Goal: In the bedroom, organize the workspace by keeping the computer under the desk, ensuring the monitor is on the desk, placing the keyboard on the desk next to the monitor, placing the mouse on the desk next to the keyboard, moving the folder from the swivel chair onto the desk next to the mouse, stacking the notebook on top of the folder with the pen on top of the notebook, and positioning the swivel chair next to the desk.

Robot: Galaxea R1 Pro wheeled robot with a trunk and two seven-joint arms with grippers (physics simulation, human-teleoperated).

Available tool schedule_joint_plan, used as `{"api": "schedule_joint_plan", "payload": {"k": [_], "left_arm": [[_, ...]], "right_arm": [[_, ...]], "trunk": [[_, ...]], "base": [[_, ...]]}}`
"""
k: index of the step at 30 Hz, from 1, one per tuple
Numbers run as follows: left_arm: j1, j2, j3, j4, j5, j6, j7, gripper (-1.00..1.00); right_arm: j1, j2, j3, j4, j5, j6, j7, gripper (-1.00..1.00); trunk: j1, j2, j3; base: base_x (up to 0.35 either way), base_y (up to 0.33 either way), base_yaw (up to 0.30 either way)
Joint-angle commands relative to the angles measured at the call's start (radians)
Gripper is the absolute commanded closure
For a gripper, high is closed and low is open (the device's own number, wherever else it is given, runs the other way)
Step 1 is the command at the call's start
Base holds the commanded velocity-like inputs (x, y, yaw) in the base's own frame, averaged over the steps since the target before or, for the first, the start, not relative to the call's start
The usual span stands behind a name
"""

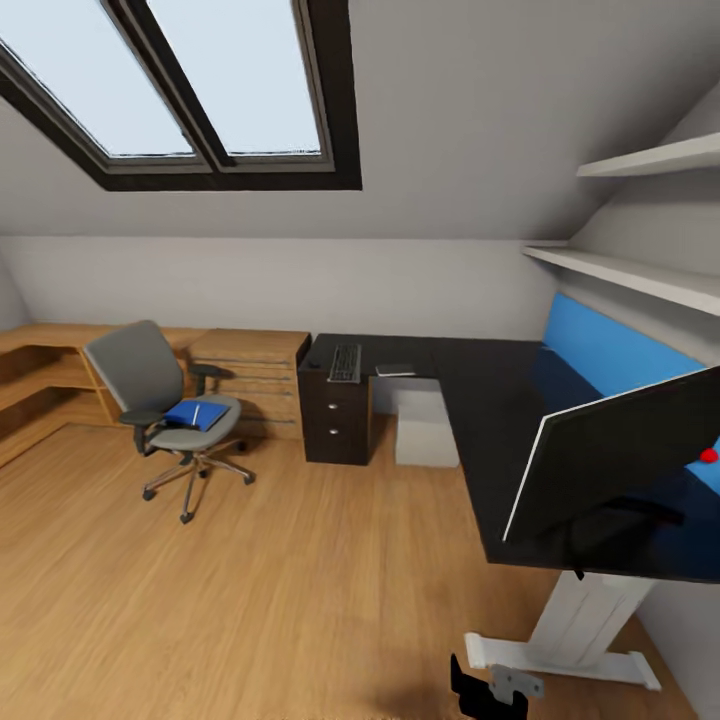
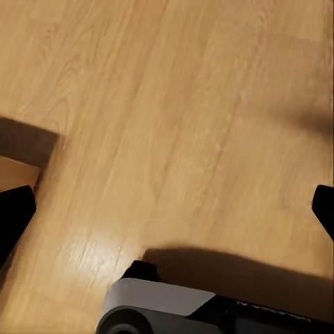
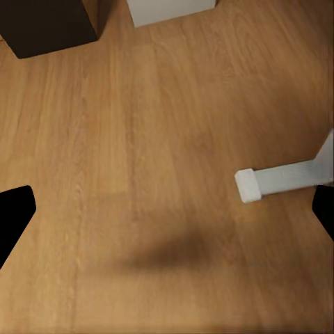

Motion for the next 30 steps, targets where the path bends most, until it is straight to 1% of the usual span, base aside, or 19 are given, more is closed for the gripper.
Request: {"api": "schedule_joint_plan", "payload": {"k": [1, 10, 15, 30], "left_arm": [[-0.001, 0.001, -0.006, 0.0, 0.011, -0.007, 0.007, -1.0], [-0.001, 0.001, -0.006, 0.0, 0.011, -0.009, 0.007, -1.0], [-0.001, 0.0, -0.006, 0.0, 0.009, -0.012, 0.008, -1.0], [-0.001, 0.002, -0.006, -0.016, 0.01, -0.013, 0.01, -1.0]], "right_arm": [[-0.001, 0.0, 0.0, 0.002, -0.008, -0.004, 0.004, -1.0], [-0.001, 0.003, 0.0, 0.002, -0.006, -0.002, 0.004, -1.0], [-0.001, 0.003, 0.0, 0.002, -0.006, -0.002, 0.004, -1.0], [-0.001, 0.002, 0.0, 0.002, -0.005, -0.001, 0.004, -1.0]], "trunk": [[0.0, -0.002, -0.002], [0.0, -0.002, -0.003], [0.0, -0.002, -0.003], [-0.057, 0.103, 0.044]], "base": [[-0.105, -0.322, -0.162], [-0.037, -0.317, -0.039], [-0.001, -0.104, -0.001], [-0.006, 0.0, 0.0]]}}
